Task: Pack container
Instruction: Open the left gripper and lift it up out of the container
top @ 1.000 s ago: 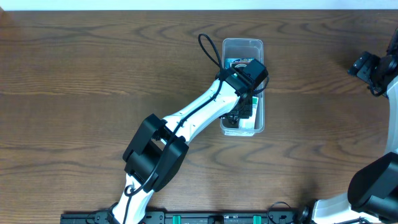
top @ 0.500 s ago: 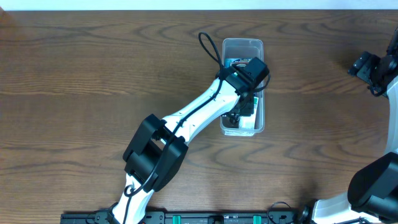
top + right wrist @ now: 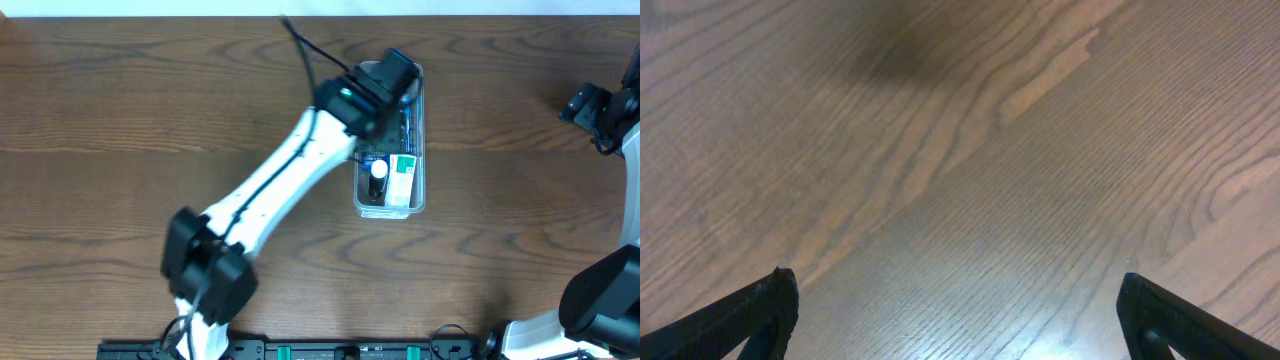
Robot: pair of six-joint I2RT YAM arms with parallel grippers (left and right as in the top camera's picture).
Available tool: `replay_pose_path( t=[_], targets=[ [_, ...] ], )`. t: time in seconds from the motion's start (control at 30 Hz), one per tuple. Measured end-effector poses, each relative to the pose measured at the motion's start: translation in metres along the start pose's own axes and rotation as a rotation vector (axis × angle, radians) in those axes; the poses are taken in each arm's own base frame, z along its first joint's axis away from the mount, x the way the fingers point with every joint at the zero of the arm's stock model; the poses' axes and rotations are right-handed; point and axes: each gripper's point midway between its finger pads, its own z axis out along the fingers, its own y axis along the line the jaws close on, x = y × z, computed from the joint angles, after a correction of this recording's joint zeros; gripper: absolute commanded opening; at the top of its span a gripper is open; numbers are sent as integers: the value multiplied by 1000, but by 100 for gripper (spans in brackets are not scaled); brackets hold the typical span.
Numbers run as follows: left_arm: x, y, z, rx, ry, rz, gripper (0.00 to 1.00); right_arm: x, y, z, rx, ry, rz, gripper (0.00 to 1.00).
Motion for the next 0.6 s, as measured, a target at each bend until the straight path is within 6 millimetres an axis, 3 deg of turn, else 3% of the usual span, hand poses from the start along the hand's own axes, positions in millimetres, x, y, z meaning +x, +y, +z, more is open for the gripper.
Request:
replay_pose_path(
  t=[0.23,0.43,0.6],
  targets=[
    [-7,52,-90,-26,-87,-29,98,0,0,0,0,0,0,99],
    [29,95,-174,-57,-130,-61,98,0,0,0,0,0,0,99],
    [58,100,-216,-24,-179,-29,98,0,0,0,0,0,0,99]
  ],
)
